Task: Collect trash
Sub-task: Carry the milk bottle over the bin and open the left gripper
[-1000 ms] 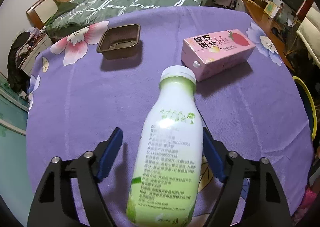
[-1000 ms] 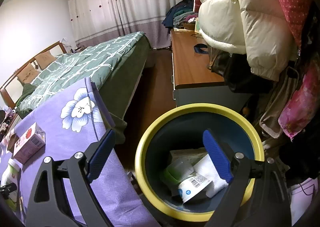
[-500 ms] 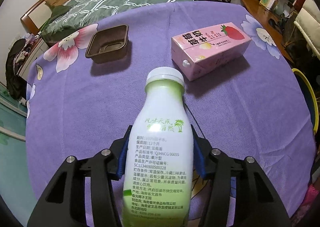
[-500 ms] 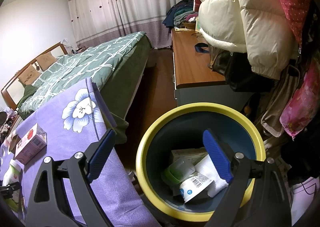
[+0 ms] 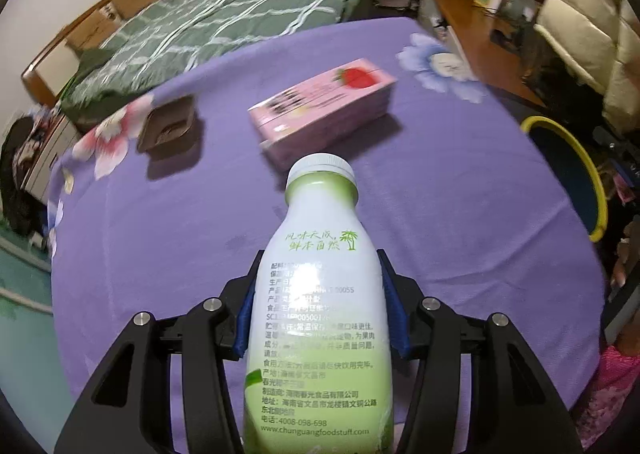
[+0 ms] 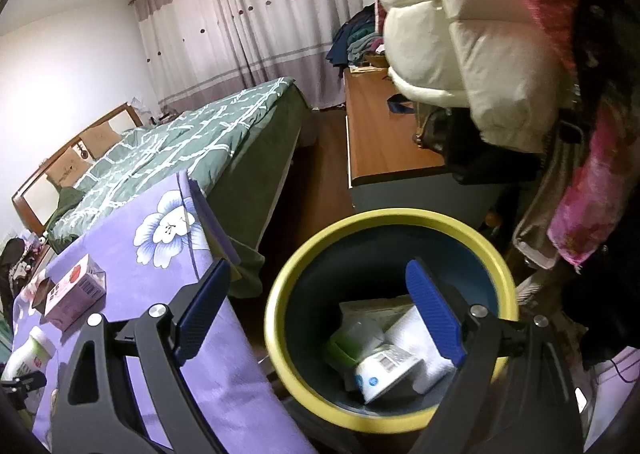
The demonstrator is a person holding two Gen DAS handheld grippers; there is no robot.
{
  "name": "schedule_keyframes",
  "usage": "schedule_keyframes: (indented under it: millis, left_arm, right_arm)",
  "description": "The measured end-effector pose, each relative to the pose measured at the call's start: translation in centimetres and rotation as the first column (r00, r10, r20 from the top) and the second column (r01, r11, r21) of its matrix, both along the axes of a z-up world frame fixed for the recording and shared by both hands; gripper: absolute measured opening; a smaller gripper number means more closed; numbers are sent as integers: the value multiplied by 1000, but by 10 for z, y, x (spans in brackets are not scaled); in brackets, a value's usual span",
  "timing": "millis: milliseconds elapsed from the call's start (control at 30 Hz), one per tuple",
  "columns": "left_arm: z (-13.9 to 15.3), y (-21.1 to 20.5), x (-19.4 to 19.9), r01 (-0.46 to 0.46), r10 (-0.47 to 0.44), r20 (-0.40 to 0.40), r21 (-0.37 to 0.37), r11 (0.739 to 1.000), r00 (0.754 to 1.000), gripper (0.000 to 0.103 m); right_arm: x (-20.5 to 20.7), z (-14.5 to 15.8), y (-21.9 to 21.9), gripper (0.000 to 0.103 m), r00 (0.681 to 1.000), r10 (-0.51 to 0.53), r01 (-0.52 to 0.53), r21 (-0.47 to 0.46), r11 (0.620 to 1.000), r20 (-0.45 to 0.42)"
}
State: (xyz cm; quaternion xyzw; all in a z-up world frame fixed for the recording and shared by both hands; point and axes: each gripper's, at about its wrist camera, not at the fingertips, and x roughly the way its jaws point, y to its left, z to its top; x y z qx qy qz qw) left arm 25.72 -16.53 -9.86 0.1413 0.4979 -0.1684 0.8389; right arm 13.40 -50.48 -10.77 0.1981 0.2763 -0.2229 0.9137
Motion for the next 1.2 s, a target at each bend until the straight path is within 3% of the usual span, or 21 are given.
schedule_keyframes:
  millis: [367, 767, 1000, 1200]
  left_arm:
    - [22, -93, -31, 191, -191, 24, -42, 981, 981, 52]
    - [9, -257, -42, 406, -407, -10, -65, 912, 913, 52]
    - [-12, -334, -44, 465, -467, -34, -63, 883, 883, 52]
    - [-27, -374, -33, 450, -452, -24, -61, 891, 892, 52]
  right_arm:
    - [-51, 6, -31, 84, 999, -40, 40, 3, 999, 24]
    - [-93, -5, -76, 85, 991, -133, 133, 14, 991, 10]
    - [-110, -8, -96, 85, 983, -183, 182, 7, 983, 5]
    - [-116, -11, -105, 85, 978, -209, 209, 18, 978, -5]
